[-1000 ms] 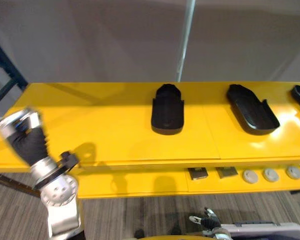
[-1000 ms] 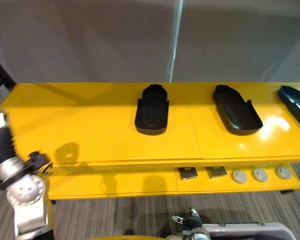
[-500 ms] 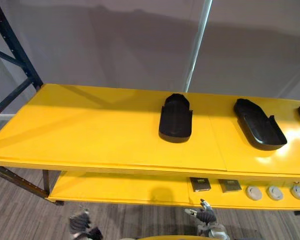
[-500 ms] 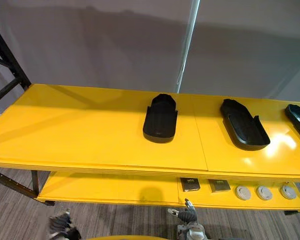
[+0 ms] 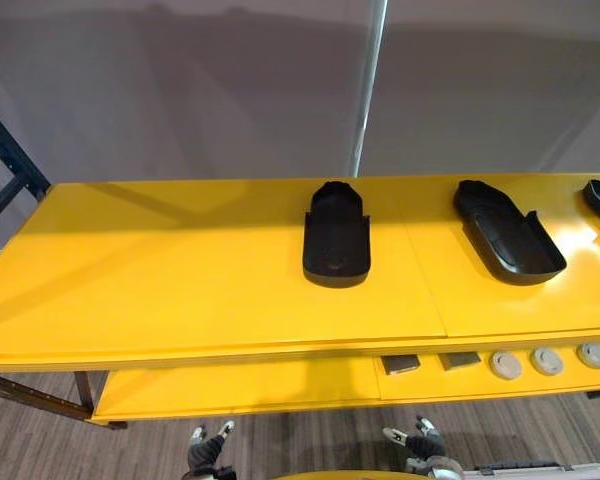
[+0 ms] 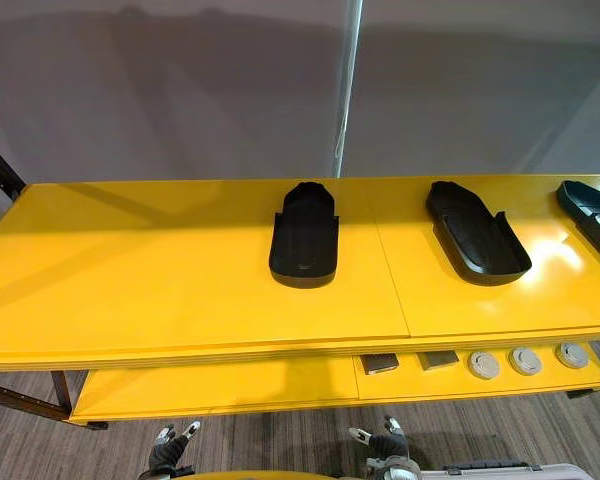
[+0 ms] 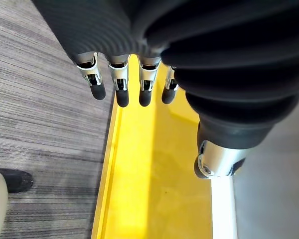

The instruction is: Walk over and take plastic housings, then place them on the shelf

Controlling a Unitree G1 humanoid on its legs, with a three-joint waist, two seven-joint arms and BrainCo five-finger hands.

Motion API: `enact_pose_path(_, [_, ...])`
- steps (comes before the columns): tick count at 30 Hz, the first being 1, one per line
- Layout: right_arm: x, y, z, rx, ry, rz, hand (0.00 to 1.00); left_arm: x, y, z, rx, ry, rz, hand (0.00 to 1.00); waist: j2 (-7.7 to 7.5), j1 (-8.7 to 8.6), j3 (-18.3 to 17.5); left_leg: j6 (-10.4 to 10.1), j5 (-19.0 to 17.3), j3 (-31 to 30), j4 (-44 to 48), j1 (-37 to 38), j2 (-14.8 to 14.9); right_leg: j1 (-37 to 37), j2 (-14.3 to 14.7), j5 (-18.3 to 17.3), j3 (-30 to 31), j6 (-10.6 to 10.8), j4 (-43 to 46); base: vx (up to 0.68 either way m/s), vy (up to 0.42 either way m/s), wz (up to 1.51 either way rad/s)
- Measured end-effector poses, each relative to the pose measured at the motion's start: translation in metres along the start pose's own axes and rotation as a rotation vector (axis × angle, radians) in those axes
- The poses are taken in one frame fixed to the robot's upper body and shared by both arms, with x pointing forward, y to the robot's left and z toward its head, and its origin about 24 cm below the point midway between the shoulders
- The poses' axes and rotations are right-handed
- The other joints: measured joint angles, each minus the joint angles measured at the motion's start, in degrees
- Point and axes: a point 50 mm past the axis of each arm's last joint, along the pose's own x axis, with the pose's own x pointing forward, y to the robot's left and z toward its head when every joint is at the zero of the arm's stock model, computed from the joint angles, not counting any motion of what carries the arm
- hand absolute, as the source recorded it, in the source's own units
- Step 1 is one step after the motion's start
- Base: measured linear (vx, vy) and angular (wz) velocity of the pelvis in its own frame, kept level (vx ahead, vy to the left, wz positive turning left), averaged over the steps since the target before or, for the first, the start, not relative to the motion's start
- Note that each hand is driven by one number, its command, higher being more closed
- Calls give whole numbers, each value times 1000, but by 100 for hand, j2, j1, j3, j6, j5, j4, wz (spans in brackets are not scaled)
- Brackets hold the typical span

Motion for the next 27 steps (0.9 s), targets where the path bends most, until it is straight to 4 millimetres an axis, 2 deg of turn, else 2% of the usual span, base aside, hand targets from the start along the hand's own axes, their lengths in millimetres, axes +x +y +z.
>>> enact_pose_path(5, [3,3,8,8,-18,8,0,4,-6,13,52,-46,-32,0,-13,-23,167,-106,-82,14,159,-51,-1,-3,-6,-10,37,3,42,4,-3,-3])
enact_pose_path(8, [6,5,16,23,-39,5,0,6,-13,23,67,-76,-55,0,22,-38,351,-121,-480,68,945,-387,106,-124,35,-111,119,-30,301,-53,-9,-9])
enact_pose_path(10, [5,6,18,24,-46,-2,0,5,-14,25,62,-86,-57,0,24,4,362,-246,-614,79,1344,-536,144,-264,55,-197,265,-39,509,-61,-20,-37])
enact_pose_path(12, [5,5,24,27,-74,-4,0,3,-16,29,51,-109,-58,0,-4,14,379,-174,-686,-324,1903,-813,98,-510,61,-246,533,-45,774,-43,-42,-65])
enact_pose_path(14, [6,6,37,33,-124,-2,0,2,-22,36,32,-138,-67,0,60,3,387,-262,-908,-801,2089,-912,93,-823,179,-248,875,-44,1040,-23,-6,-91])
enact_pose_path(16, [6,6,41,38,-143,-2,0,3,-28,44,23,-159,-80,0,89,-82,388,-116,-1121,-856,2023,-916,110,-1072,257,-266,1046,-14,1270,-67,61,-64])
enact_pose_path(17, [5,8,41,45,-141,1,0,4,-31,52,24,-181,-89,0,23,-156,435,-35,-1173,-754,2052,-927,88,-1180,257,-288,1168,21,1356,-119,88,-64])
enact_pose_path(18, [4,11,40,54,-139,7,0,4,-32,58,21,-203,-93,0,-48,-151,479,-2,-1235,-540,2170,-962,79,-1324,282,-284,1388,62,1483,-176,105,-100])
enact_pose_path(20, [3,15,46,62,-167,18,0,4,-32,64,16,-228,-92,0,-86,-154,480,68,-1383,-155,2420,-1119,71,-1591,408,-147,1862,155,1538,-189,157,-138])
enact_pose_path(22, [3,22,63,53,-226,43,0,3,-31,69,16,-253,-89,0,-152,-117,536,202,-1432,511,2644,-1340,122,-1924,522,301,2485,235,1282,-196,198,-175])
enact_pose_path(23, [3,23,67,51,-237,48,0,3,-31,70,14,-258,-87,0,-170,-139,553,291,-1431,734,2634,-1371,143,-1989,524,410,2450,156,1176,-219,110,-160])
enact_pose_path(24, [3,23,74,53,-262,47,0,2,-33,76,4,-281,-89,0,-132,-131,622,491,-1441,1196,2579,-1376,251,-2117,378,432,2002,-62,1266,-222,105,-171])
enact_pose_path(25, [4,24,80,54,-279,47,0,3,-33,80,-4,-285,-87,0,-129,17,743,538,-1416,1659,2444,-1158,311,-2314,96,195,1229,-63,2019,-205,110,-178])
enact_pose_path(26, [4,25,80,53,-279,47,0,3,-33,78,-3,-282,-86,0,-135,24,764,555,-1388,1875,2329,-1028,312,-2314,-21,1,911,-77,2341,-207,113,-169])
enact_pose_path(27, [4,25,80,45,-279,48,0,2,-32,74,2,-272,-85,0,-43,4,748,562,-1372,2174,2225,-948,345,-2267,-203,-341,541,-54,2920,-163,86,-138])
